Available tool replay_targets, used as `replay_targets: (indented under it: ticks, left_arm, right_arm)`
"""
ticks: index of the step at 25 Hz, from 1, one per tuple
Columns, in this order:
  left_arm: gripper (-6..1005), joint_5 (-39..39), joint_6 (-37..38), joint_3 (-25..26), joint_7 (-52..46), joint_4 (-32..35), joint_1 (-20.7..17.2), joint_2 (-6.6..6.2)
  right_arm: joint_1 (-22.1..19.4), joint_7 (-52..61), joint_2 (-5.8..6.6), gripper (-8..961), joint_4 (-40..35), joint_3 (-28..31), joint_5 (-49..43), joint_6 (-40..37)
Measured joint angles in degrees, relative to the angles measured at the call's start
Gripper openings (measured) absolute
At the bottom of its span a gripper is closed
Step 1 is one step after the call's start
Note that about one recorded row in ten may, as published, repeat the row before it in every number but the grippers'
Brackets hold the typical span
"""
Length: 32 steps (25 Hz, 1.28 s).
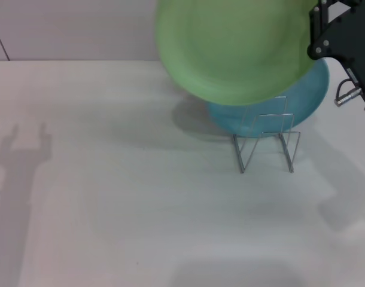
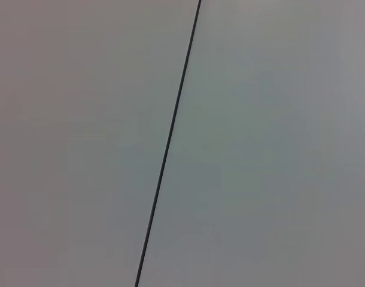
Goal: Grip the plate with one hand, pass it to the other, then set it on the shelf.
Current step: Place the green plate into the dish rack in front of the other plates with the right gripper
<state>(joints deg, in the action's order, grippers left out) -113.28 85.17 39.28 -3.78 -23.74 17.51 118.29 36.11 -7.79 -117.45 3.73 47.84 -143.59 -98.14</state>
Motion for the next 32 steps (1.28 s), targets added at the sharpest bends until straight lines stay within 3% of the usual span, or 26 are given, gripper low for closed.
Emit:
replay_targets:
  ticks: [6, 24, 32]
  left_arm:
    - [551, 0.0, 0.0, 0.2, 0.0, -0.8, 0.1, 0.00]
    - [549, 0.0, -0.1, -1.7, 0.0, -3.0, 0.0, 0.45]
    - [549, 0.0, -0.2, -3.0, 0.0, -4.1, -0.4, 0.52]
  right_arm:
    - [0.1, -2.7, 0.96, 20, -1.0, -1.3, -0.1, -0.5]
    - [1.6, -7.6, 6.03, 20, -8.1, -10.1, -0.1, -4.3]
    - [1.9, -10.3, 6.56, 19, -9.9, -12.1, 0.1, -5.1]
